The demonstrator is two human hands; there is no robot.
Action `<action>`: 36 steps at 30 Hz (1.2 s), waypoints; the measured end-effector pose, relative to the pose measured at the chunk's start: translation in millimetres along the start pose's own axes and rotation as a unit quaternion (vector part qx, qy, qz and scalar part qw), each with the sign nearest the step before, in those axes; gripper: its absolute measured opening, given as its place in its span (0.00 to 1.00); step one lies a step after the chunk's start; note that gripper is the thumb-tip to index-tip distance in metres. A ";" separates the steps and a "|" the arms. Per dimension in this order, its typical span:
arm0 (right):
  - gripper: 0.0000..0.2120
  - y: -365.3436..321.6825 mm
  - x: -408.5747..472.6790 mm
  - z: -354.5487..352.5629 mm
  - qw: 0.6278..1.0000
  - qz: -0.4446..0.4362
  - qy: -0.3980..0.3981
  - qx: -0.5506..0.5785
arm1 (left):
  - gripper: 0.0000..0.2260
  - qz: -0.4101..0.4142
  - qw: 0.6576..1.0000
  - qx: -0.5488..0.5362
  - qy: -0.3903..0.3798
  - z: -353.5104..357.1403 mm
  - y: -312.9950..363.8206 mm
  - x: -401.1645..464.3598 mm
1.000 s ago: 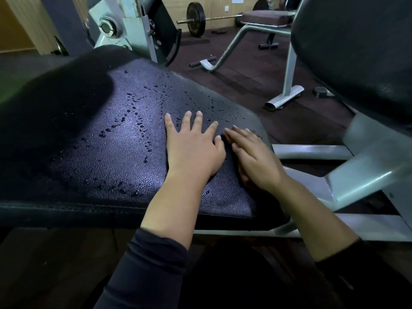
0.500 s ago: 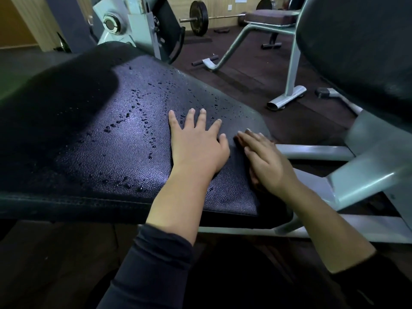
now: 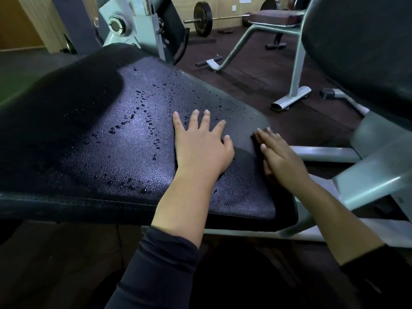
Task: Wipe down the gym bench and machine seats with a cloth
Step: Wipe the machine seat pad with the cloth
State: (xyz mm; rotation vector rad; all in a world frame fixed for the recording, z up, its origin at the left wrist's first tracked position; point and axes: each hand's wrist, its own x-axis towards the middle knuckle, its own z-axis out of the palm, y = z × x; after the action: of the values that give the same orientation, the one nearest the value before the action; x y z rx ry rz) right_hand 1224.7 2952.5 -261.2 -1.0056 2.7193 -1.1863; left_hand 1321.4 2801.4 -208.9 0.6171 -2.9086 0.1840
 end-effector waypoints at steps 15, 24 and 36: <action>0.18 -30.7 48.0 16.4 0.994 -0.090 -0.048 -0.023 | 0.26 -0.025 1.000 0.006 0.001 -0.6 4.4 1.7; 0.18 -11.0 149.7 16.1 0.997 -0.029 -0.075 -0.009 | 0.26 -0.027 0.999 -0.006 0.018 0.3 3.1 2.6; 0.19 -6.1 88.8 14.3 0.997 -0.050 -0.048 -0.040 | 0.26 -0.028 0.999 -0.007 0.020 1.1 5.0 3.0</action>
State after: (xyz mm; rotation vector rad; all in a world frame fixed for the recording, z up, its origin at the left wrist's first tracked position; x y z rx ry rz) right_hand 1161.2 2890.2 -246.5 -1.1877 2.6903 -1.0202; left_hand 1316.4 2804.6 -209.9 0.6839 -2.8480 0.1665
